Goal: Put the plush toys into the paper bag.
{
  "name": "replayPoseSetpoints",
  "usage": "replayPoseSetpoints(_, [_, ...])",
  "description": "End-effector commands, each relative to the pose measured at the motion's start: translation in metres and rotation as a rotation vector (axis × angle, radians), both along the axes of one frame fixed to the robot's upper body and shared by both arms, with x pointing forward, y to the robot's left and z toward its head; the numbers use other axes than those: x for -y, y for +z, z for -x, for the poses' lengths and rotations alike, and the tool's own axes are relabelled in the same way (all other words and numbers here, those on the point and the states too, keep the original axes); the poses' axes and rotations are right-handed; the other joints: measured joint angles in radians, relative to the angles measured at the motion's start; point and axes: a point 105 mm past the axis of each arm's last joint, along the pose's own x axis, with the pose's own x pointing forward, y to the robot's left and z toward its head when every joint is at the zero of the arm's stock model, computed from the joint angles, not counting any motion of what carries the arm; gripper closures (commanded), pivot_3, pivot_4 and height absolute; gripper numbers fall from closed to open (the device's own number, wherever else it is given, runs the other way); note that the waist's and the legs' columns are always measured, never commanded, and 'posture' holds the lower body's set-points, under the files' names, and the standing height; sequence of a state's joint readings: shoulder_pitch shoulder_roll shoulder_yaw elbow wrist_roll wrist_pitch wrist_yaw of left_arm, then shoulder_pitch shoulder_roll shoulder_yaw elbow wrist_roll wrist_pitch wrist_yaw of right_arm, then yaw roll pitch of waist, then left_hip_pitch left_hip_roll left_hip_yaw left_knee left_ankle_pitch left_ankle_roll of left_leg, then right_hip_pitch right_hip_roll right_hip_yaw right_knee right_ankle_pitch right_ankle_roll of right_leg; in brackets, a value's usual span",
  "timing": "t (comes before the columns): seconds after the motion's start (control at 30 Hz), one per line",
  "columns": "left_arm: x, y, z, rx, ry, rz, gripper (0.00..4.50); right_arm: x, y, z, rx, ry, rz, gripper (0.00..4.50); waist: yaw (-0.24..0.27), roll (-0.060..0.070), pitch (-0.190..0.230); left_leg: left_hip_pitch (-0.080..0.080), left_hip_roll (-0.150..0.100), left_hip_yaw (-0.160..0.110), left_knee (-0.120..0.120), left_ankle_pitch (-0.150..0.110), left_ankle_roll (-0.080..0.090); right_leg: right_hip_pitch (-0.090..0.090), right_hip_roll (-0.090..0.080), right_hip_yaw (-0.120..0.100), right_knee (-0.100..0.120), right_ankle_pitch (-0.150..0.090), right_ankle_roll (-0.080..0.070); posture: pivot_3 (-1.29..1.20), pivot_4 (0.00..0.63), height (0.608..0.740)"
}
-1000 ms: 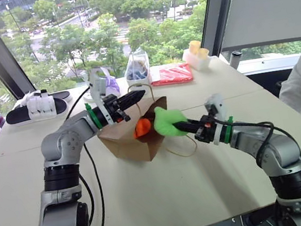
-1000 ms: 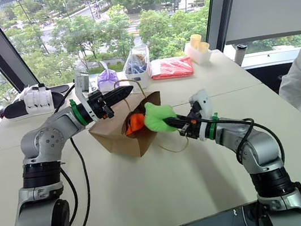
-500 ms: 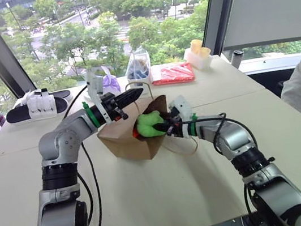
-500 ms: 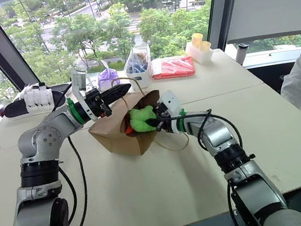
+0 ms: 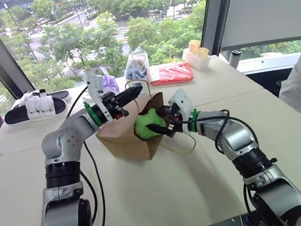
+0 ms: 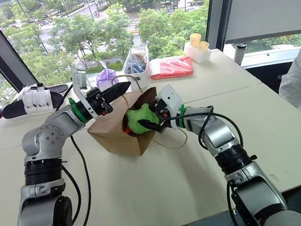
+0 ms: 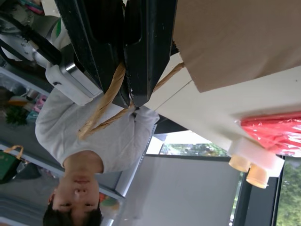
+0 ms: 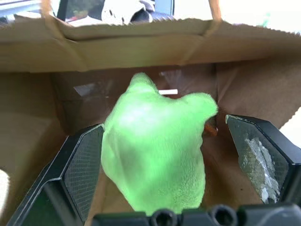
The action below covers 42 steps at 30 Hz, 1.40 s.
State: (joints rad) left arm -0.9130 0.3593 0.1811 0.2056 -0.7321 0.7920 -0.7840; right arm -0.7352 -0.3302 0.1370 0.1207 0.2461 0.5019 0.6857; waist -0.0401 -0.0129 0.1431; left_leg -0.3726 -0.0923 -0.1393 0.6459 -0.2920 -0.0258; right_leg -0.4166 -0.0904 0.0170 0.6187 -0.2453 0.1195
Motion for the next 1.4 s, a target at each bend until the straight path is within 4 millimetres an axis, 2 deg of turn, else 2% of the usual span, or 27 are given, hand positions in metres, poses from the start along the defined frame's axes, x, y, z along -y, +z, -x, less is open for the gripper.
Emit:
replayPoseSetpoints(0.03, [-0.004, 0.017, 0.0, 0.068, 0.012, 0.031, 4.5, 0.025, 0.033, 0.016, 0.052, -0.017, -0.13, 0.02, 0.005, 0.0, 0.0, 0.0, 0.0, 0.0, 0.0, 0.0, 0.0, 0.0, 0.0, 0.0, 0.0, 0.0, 0.0, 0.0, 0.15, 0.74])
replayPoseSetpoints(0.1, [-0.004, 0.018, -0.001, 0.071, 0.014, 0.036, 4.5, 0.049, 0.036, 0.027, 0.012, -0.066, -0.198, 0.02, 0.012, 0.0, 0.0, 0.0, 0.0, 0.0, 0.0, 0.0, 0.0, 0.0, 0.0, 0.0, 0.0, 0.0, 0.0, 0.0, 0.15, 0.74])
replayPoseSetpoints(0.2, [-0.004, 0.019, -0.001, 0.074, 0.011, 0.039, 4.5, 0.085, 0.027, 0.036, -0.071, -0.19, -0.292, 0.02, 0.026, 0.0, 0.0, 0.0, 0.0, 0.0, 0.0, 0.0, 0.0, 0.0, 0.0, 0.0, -0.001, 0.0, 0.0, 0.0, 0.15, 0.74])
replayPoseSetpoints(0.27, [-0.004, 0.019, 0.0, 0.075, 0.009, 0.039, 4.5, 0.104, 0.007, 0.043, -0.149, -0.264, -0.318, 0.02, 0.028, 0.0, 0.0, 0.0, 0.0, 0.0, 0.0, 0.0, 0.0, 0.001, 0.0, 0.0, -0.002, 0.0, 0.0, 0.0, 0.15, 0.74])
replayPoseSetpoints(0.33, [-0.005, 0.019, 0.0, 0.075, 0.008, 0.039, 4.5, 0.112, -0.009, 0.05, -0.208, -0.298, -0.325, 0.02, 0.029, 0.0, 0.0, 0.001, 0.0, 0.0, 0.0, 0.0, 0.0, 0.002, 0.0, 0.001, -0.002, 0.0, 0.0, 0.0, 0.15, 0.74])
replayPoseSetpoints(0.4, [-0.005, 0.018, 0.0, 0.073, 0.005, 0.039, 4.5, 0.112, -0.026, 0.059, -0.284, -0.299, -0.382, 0.02, 0.029, 0.0, 0.0, 0.001, 0.0, 0.001, 0.0, 0.0, 0.0, 0.002, 0.0, 0.001, -0.002, 0.0, 0.0, 0.0, 0.15, 0.74])
replayPoseSetpoints(0.47, [-0.005, 0.016, -0.001, 0.069, 0.004, 0.037, 4.5, 0.111, -0.031, 0.064, -0.369, -0.295, -0.582, 0.02, 0.024, 0.0, 0.0, 0.001, 0.001, 0.001, 0.0, 0.0, 0.0, 0.002, 0.001, 0.002, -0.002, 0.0, 0.0, 0.0, 0.15, 0.74])
replayPoseSetpoints(0.5, [-0.005, 0.016, -0.002, 0.068, 0.004, 0.036, 4.5, 0.107, -0.036, 0.067, -0.401, -0.284, -0.628, 0.02, 0.023, 0.0, 0.0, 0.001, 0.001, 0.001, 0.0, 0.0, 0.0, 0.002, 0.001, 0.002, -0.001, 0.0, 0.0, 0.0, 0.15, 0.74])
replayPoseSetpoints(0.63, [-0.004, 0.016, -0.002, 0.069, 0.001, 0.031, 4.5, 0.096, -0.062, 0.071, -0.483, -0.317, -0.598, 0.02, 0.026, 0.0, 0.0, 0.003, 0.001, 0.001, 0.0, 0.0, 0.0, 0.002, 0.002, 0.004, -0.001, 0.0, 0.0, 0.0, 0.15, 0.74])
replayPoseSetpoints(0.83, [-0.005, 0.015, -0.001, 0.066, 0.001, 0.025, 4.5, 0.083, -0.064, 0.073, -0.535, -0.286, -0.701, 0.02, 0.028, 0.0, 0.0, 0.003, 0.0, 0.001, 0.0, 0.0, 0.0, 0.002, 0.002, 0.004, -0.001, 0.0, 0.0, 0.0, 0.15, 0.74])
replayPoseSetpoints(0.93, [-0.004, 0.014, -0.001, 0.066, 0.003, 0.02, 4.5, 0.076, -0.067, 0.072, -0.559, -0.282, -0.744, 0.8, 0.027, 0.0, 0.0, 0.003, 0.001, 0.001, 0.0, 0.0, 0.0, 0.002, 0.002, 0.004, -0.001, 0.0, 0.0, 0.0, 0.15, 0.74])
replayPoseSetpoints(1.17, [-0.005, 0.013, -0.001, 0.068, 0.005, 0.017, 4.5, 0.073, -0.059, 0.069, -0.547, -0.27, -0.757, 4.4, 0.027, 0.0, 0.0, 0.003, 0.001, 0.001, 0.0, 0.0, 0.0, 0.002, 0.002, 0.004, -0.001, 0.0, 0.0, 0.0, 0.15, 0.74])
replayPoseSetpoints(1.3, [-0.005, 0.013, -0.001, 0.07, 0.003, 0.012, 4.5, 0.075, -0.052, 0.068, -0.531, -0.26, -0.772, 4.46, 0.027, 0.0, 0.0, 0.003, 0.001, 0.001, 0.0, 0.0, 0.0, 0.002, 0.002, 0.004, -0.001, 0.0, 0.0, 0.0, 0.15, 0.74])
replayPoseSetpoints(1.4, [-0.004, 0.012, 0.0, 0.076, -0.004, 0.004, 4.5, 0.074, -0.038, 0.071, -0.504, -0.212, -0.805, 4.46, 0.026, 0.0, 0.0, 0.003, 0.001, 0.001, 0.0, 0.0, 0.0, 0.002, 0.002, 0.004, -0.001, 0.0, 0.0, 0.0, 0.15, 0.74])
